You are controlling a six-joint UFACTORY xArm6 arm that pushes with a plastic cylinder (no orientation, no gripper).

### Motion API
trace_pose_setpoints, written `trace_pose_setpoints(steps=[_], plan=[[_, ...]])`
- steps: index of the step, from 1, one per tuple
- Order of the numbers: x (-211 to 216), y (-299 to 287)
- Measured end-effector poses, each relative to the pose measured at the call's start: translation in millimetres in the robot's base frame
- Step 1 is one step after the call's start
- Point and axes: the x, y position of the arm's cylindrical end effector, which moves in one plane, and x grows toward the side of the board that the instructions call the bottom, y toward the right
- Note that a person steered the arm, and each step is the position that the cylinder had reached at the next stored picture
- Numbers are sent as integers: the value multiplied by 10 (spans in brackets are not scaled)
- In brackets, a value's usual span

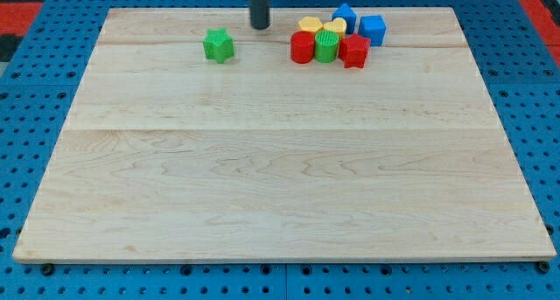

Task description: Push the green star into the yellow hexagon

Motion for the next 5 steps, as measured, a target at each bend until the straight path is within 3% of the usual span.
trace_pose_setpoints(steps=[2,3,5], plan=[[1090,-545],[1266,-784],[766,-885]])
